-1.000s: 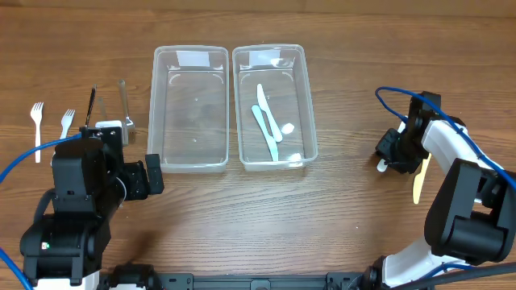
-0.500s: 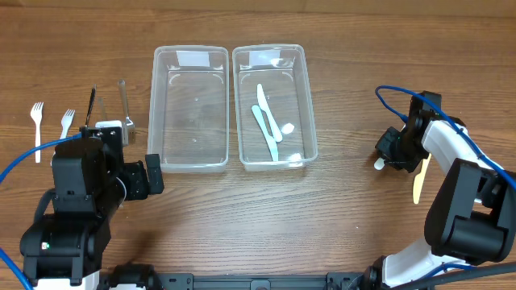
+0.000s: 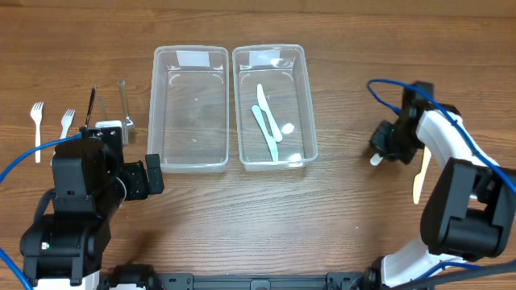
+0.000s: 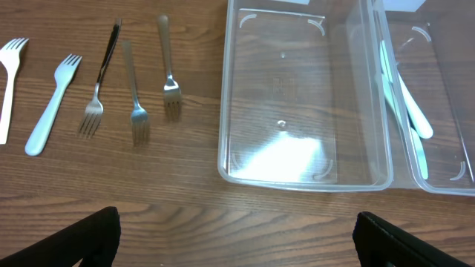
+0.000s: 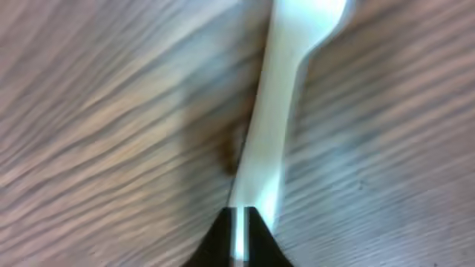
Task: Pack container
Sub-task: 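Move the right gripper back and grasp another white knife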
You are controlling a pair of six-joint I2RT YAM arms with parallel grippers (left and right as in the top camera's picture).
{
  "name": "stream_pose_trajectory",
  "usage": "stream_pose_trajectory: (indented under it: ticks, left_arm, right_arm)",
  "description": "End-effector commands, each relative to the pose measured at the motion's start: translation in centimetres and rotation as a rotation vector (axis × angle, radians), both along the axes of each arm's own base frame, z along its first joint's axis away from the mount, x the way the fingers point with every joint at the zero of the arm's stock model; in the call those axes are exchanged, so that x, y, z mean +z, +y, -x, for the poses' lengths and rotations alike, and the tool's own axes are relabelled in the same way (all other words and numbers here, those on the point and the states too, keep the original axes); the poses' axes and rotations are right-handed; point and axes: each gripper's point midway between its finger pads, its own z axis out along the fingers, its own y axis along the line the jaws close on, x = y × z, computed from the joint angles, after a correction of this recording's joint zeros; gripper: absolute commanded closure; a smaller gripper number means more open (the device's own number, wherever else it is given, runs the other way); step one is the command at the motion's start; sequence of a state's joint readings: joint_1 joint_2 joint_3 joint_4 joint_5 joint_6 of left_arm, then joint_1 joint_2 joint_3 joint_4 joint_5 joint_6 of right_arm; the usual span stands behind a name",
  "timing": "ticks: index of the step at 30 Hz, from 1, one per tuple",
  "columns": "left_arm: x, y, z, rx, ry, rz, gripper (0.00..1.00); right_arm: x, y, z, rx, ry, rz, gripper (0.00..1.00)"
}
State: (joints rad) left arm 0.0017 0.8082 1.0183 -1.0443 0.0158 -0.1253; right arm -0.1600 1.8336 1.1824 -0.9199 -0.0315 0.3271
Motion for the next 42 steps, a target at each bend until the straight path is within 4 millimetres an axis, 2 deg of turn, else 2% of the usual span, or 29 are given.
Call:
stream_pose_trajectory:
  ticks: [1,3,4,6,7,9,12,15,17,22,26,37,42]
  left_arm:
    - [1.0,-0.1,-0.1,0.007,-0.027,0.017,0.0]
    - [1.0,-0.1,-0.1,0.007,-0.026,0.017,0.0]
    - [1.0,-0.1,-0.1,0.007,-0.026,0.017,0.0]
    - [1.0,-0.1,-0.1,0.007,-0.026,0.017,0.0]
    - [1.0,-0.1,-0.1,0.007,-0.026,0.017,0.0]
    - [1.0,-0.1,-0.1,0.007,-0.026,0.017,0.0]
    - [1.0,-0.1,-0.1,0.007,-0.026,0.018,0.0]
    - [1.0,-0.1,-0.1,0.007,-0.026,0.018,0.0]
    - [1.0,-0.1,-0.1,0.007,-0.026,0.018,0.0]
    - [1.0,-0.1,-0.1,0.007,-0.026,0.017,0.0]
    - [1.0,-0.1,-0.1,0.007,-0.026,0.017,0.0]
    - [0.9,-0.1,0.0,0.007,-0.022,0.017,0.0]
    - [0.8,-0.1,0.1,0.007,-0.015,0.017,0.0]
  right_arm:
    - [6.9,2.3,-4.3,0.106,-0.175,0.06,0.96]
    - [12.8,5.4,-5.8,0.185,-0.302,0.062,0.96]
    - [14.6,6.4,-6.1,0.208,-0.344,0.06,0.96]
    - [17.0,7.5,-6.3,0.232,-0.392,0.057,0.96]
    - [16.9,7.5,-6.1,0.218,-0.381,0.055,0.96]
    - [16.0,5.8,-5.6,0.145,-0.337,0.086,0.94]
    - [13.9,3.6,-4.8,0.085,-0.288,0.097,0.66]
    - [11.7,1.6,-4.1,0.008,-0.241,0.095,0.64]
    - [9.7,0.6,-3.7,-0.015,-0.192,0.095,0.51]
    - [4.3,0.5,-2.9,-0.011,-0.034,0.082,0.47]
    - [1.7,0.5,-2.7,-0.059,0.033,0.074,0.46]
    - [0.1,-0.4,-0.7,-0.146,0.108,0.111,0.43]
    - [0.0,-1.9,-0.2,-0.185,0.118,0.098,0.43]
